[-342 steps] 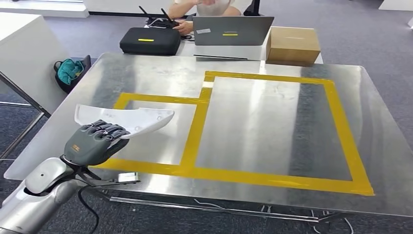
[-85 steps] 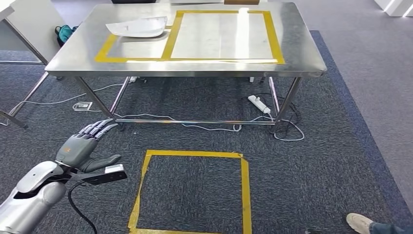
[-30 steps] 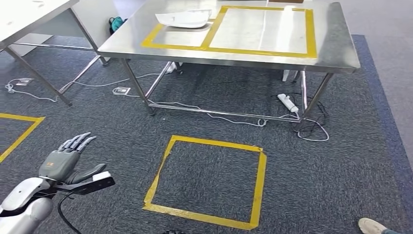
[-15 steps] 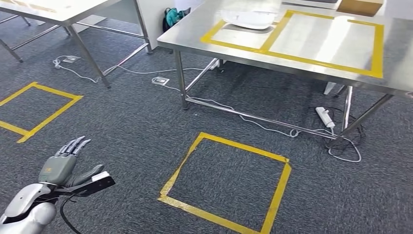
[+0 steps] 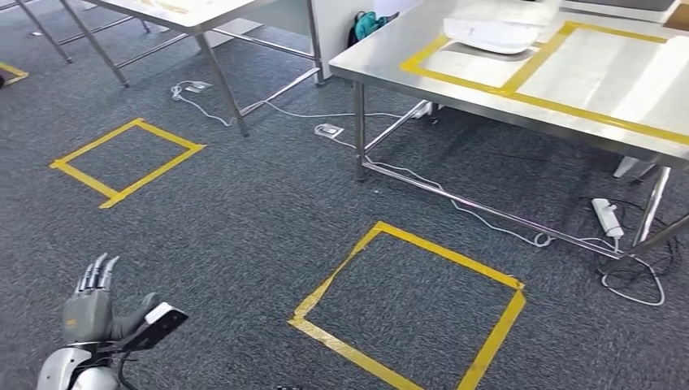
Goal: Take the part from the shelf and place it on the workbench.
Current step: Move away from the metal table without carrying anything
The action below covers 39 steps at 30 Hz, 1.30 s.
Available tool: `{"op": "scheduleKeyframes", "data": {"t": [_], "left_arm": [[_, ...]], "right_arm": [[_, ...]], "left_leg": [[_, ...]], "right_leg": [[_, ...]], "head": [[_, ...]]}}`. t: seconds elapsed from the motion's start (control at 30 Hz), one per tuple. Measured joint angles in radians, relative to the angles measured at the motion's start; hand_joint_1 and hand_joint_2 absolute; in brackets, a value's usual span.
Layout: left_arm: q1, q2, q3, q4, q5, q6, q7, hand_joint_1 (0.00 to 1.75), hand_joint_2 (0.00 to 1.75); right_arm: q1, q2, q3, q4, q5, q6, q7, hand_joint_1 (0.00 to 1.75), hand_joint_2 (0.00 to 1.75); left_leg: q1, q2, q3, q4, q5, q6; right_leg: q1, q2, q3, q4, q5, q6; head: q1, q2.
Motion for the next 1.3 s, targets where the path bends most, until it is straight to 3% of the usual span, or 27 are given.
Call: {"op": "scheduleKeyframes", "data": {"t": [0.03,0.07,0.13,0.2,0.3,0.37,0.43,0.47,0.5,0.53,0.6,0.63,0.7,0.73,0.8,0.87,0.93,1.0,1.03,1.07,1.1,1.17,1.2,1.23,1.3], "left_arm": [[-0.006,-0.027,0.058,0.016,-0.069,0.001,-0.042,0.00,0.00],[-0.016,-0.057,0.134,0.030,-0.152,0.001,-0.090,0.00,0.00],[-0.046,-0.116,0.317,0.042,-0.313,0.002,-0.181,0.00,0.00],[-0.074,-0.168,0.492,0.045,-0.406,0.003,-0.221,0.00,0.00],[-0.084,-0.220,0.683,0.045,-0.434,0.006,-0.223,0.00,0.00],[-0.092,-0.246,0.805,0.046,-0.435,0.007,-0.223,0.00,0.00],[-0.100,-0.267,0.920,0.051,-0.432,0.007,-0.223,0.00,0.00],[-0.102,-0.277,0.974,0.053,-0.429,0.007,-0.223,0.00,0.00],[-0.103,-0.285,1.029,0.056,-0.424,0.007,-0.223,0.00,0.00],[-0.103,-0.293,1.080,0.057,-0.419,0.007,-0.223,0.00,0.00],[-0.103,-0.305,1.169,0.057,-0.414,0.007,-0.223,0.00,0.00],[-0.103,-0.308,1.201,0.057,-0.414,0.007,-0.223,0.00,0.00],[-0.107,-0.312,1.251,0.057,-0.413,0.007,-0.223,0.00,0.00],[-0.108,-0.313,1.268,0.057,-0.413,0.007,-0.223,0.00,0.00],[-0.108,-0.316,1.298,0.057,-0.413,0.007,-0.223,0.00,0.00],[-0.109,-0.319,1.321,0.056,-0.413,0.007,-0.223,0.00,0.00],[-0.115,-0.321,1.332,0.056,-0.413,0.007,-0.223,0.00,0.00],[-0.119,-0.323,1.339,0.056,-0.414,0.007,-0.222,0.00,0.00],[-0.118,-0.325,1.344,0.055,-0.414,0.007,-0.218,0.00,0.00],[-0.115,-0.326,1.351,0.051,-0.417,0.007,-0.208,0.00,0.00],[-0.113,-0.327,1.357,0.045,-0.420,0.007,-0.189,0.00,0.00],[-0.109,-0.329,1.367,0.029,-0.426,0.007,-0.128,0.00,0.00],[-0.108,-0.330,1.371,0.021,-0.427,0.007,-0.093,0.00,0.00],[-0.105,-0.331,1.374,0.015,-0.430,0.007,-0.060,0.00,0.00],[-0.095,-0.332,1.382,0.000,-0.444,0.008,-0.002,0.00,0.00]], "right_arm": [[-0.001,0.000,-0.010,-0.003,-0.004,-0.001,0.003,0.00,0.00],[-0.002,0.001,-0.020,-0.006,-0.007,-0.002,0.005,0.00,0.00],[-0.004,0.001,-0.037,-0.012,-0.010,-0.005,0.006,0.00,0.00],[-0.004,0.002,-0.051,-0.017,-0.010,-0.006,0.006,0.00,0.00],[-0.003,0.004,-0.068,-0.026,-0.010,-0.002,0.004,0.00,0.00],[-0.003,0.009,-0.080,-0.034,-0.010,0.001,0.002,0.00,0.00],[-0.001,0.015,-0.092,-0.042,-0.006,0.001,0.002,0.00,0.00],[0.002,0.019,-0.097,-0.046,-0.002,0.000,0.003,0.00,0.00],[0.005,0.022,-0.102,-0.051,0.003,-0.002,0.005,0.00,0.00],[0.008,0.025,-0.106,-0.056,0.007,-0.003,0.005,0.00,0.00],[0.011,0.031,-0.112,-0.065,0.013,-0.006,0.006,0.00,0.00],[0.011,0.034,-0.115,-0.069,0.014,-0.006,0.006,0.00,0.00],[0.011,0.041,-0.119,-0.073,0.015,-0.006,0.007,0.00,0.00],[0.011,0.044,-0.120,-0.074,0.015,-0.006,0.007,0.00,0.00],[0.010,0.048,-0.122,-0.078,0.016,-0.006,0.007,0.00,0.00],[0.010,0.052,-0.123,-0.083,0.017,-0.006,0.007,0.00,0.00],[0.013,0.053,-0.124,-0.087,0.018,-0.006,0.007,0.00,0.00],[0.014,0.053,-0.125,-0.088,0.018,-0.006,0.007,0.00,0.00],[0.013,0.054,-0.126,-0.090,0.019,-0.006,0.007,0.00,0.00],[0.012,0.055,-0.126,-0.091,0.020,-0.006,0.007,0.00,0.00],[0.012,0.057,-0.127,-0.094,0.022,-0.006,0.007,0.00,0.00],[0.012,0.064,-0.128,-0.099,0.028,-0.006,0.007,0.00,0.00],[0.012,0.067,-0.129,-0.101,0.032,-0.006,0.007,0.00,0.00],[0.011,0.070,-0.130,-0.104,0.035,-0.006,0.007,0.00,0.00],[0.009,0.077,-0.130,-0.108,0.044,-0.005,0.007,0.00,0.00]], "left_leg": [[0.001,0.002,0.005,-0.007,0.013,0.000],[0.002,0.008,0.031,-0.052,0.041,0.000],[-0.002,0.053,0.111,-0.189,0.094,0.004],[-0.009,0.086,0.155,-0.269,0.107,0.017],[-0.010,0.061,0.157,-0.279,0.103,0.037],[-0.005,0.039,0.161,-0.282,0.104,0.050],[-0.003,0.016,0.162,-0.283,0.104,0.059],[-0.004,0.002,0.162,-0.283,0.104,0.061],[-0.004,-0.013,0.162,-0.282,0.104,0.061],[-0.004,-0.029,0.163,-0.282,0.104,0.061],[-0.003,-0.060,0.166,-0.281,0.103,0.059],[-0.003,-0.075,0.166,-0.279,0.103,0.055],[-0.003,-0.103,0.161,-0.277,0.105,0.044],[-0.002,-0.116,0.157,-0.278,0.108,0.036],[0.002,-0.129,0.152,-0.281,0.115,0.022],[-0.001,-0.083,0.133,-0.244,0.092,0.013],[-0.004,-0.020,0.076,-0.126,0.027,0.008],[-0.002,-0.002,0.018,-0.005,-0.021,0.005],[-0.002,0.000,0.012,0.010,-0.018,0.005],[-0.002,0.004,0.028,-0.015,0.002,0.006],[-0.002,0.014,0.063,-0.074,0.033,0.008],[-0.007,0.060,0.142,-0.212,0.080,0.016],[-0.010,0.075,0.166,-0.254,0.088,0.021],[-0.014,0.082,0.174,-0.272,0.087,0.026],[-0.015,0.059,0.175,-0.279,0.086,0.039]], "right_leg": [[0.000,-0.014,0.000,0.000,-0.001,0.001],[0.000,-0.027,0.002,0.000,-0.002,0.003],[0.003,-0.048,0.006,0.001,-0.008,0.011],[0.011,-0.064,0.012,0.001,-0.014,0.021],[0.012,-0.080,0.023,-0.004,-0.023,0.036],[0.008,-0.041,0.006,0.044,-0.058,0.045],[0.007,0.011,-0.053,0.172,-0.122,0.047],[0.007,0.021,-0.088,0.240,-0.147,0.047],[0.007,0.026,-0.113,0.284,-0.155,0.046],[0.008,0.029,-0.120,0.288,-0.142,0.045],[0.004,0.047,-0.080,0.183,-0.069,0.043],[-0.002,0.077,-0.049,0.111,-0.038,0.044],[-0.009,0.123,-0.011,0.021,-0.012,0.044],[-0.009,0.130,-0.005,0.012,-0.016,0.041],[-0.007,0.105,0.001,0.009,-0.011,0.027],[-0.007,0.078,0.006,0.006,-0.006,0.014],[-0.003,0.046,0.006,0.004,-0.006,0.006],[0.000,0.013,0.005,0.004,-0.008,0.003],[0.001,-0.002,0.005,0.004,-0.009,0.003],[0.002,-0.016,0.007,0.004,-0.010,0.003],[0.002,-0.029,0.009,0.004,-0.012,0.004],[0.006,-0.050,0.014,0.005,-0.019,0.011],[0.009,-0.060,0.016,0.005,-0.023,0.016],[0.012,-0.070,0.019,0.003,-0.027,0.021],[0.012,-0.086,0.029,-0.003,-0.031,0.032]], "head": [[0.000,0.000],[0.000,0.000],[-0.001,0.000],[0.000,0.000],[0.002,0.000],[0.007,0.000],[0.013,0.000],[0.014,0.000],[0.014,0.000],[0.014,0.000],[0.014,0.000],[0.015,0.000],[0.014,0.000],[0.014,0.000],[0.014,0.000],[0.008,0.000],[0.002,0.000],[0.002,0.000],[0.001,0.000],[0.001,0.000],[0.001,0.000],[0.001,0.000],[0.002,0.000],[0.002,0.000],[0.002,0.000]]}}
